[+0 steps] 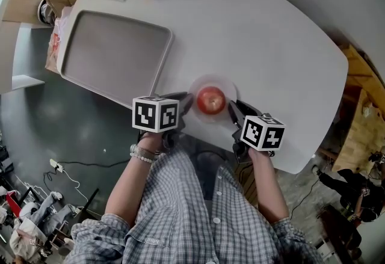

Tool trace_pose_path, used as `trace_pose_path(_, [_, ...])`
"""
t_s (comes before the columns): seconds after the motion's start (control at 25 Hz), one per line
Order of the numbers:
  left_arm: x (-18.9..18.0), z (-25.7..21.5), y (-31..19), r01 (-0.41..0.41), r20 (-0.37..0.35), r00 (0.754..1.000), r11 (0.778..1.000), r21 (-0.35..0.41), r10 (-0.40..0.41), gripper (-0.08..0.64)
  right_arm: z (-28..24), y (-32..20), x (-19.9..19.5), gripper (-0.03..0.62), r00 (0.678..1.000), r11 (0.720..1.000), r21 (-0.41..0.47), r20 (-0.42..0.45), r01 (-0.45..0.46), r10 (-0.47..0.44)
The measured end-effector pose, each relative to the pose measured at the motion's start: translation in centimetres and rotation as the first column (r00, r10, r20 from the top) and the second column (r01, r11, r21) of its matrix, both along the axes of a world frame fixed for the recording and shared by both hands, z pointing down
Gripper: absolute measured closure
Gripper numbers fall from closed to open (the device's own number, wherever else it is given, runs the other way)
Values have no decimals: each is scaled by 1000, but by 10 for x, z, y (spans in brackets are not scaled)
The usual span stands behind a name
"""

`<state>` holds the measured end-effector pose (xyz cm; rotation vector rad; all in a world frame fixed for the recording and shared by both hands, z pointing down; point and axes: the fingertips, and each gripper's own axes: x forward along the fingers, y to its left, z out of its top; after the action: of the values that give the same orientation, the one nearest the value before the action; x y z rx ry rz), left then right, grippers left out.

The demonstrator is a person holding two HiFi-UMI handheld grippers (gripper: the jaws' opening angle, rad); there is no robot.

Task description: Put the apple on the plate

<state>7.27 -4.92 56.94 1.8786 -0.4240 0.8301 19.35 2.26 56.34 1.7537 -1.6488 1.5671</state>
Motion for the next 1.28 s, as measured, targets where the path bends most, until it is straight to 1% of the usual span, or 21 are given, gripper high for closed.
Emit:
trace_pose_path(0.12, [1, 0, 0, 10, 3, 1000, 1000, -21, -10, 514, 0, 1, 2, 525, 998, 999, -3, 39, -40, 40])
trace_pose_path(0.48, [1, -1, 1, -9, 39, 999, 1000, -24, 10, 515, -2, 3, 1, 532, 995, 997, -21, 65, -73, 74])
trace_pose_path(0.8, [-4, -2, 4, 8, 55, 998, 998, -62, -5, 517, -8, 0, 1, 537, 995, 997, -23, 72, -68, 70])
trace_pose_path(1.28, [-7, -8, 1, 21, 65, 998, 998, -66, -16, 517, -14, -3, -1, 538, 994, 997, -31, 88, -69, 72])
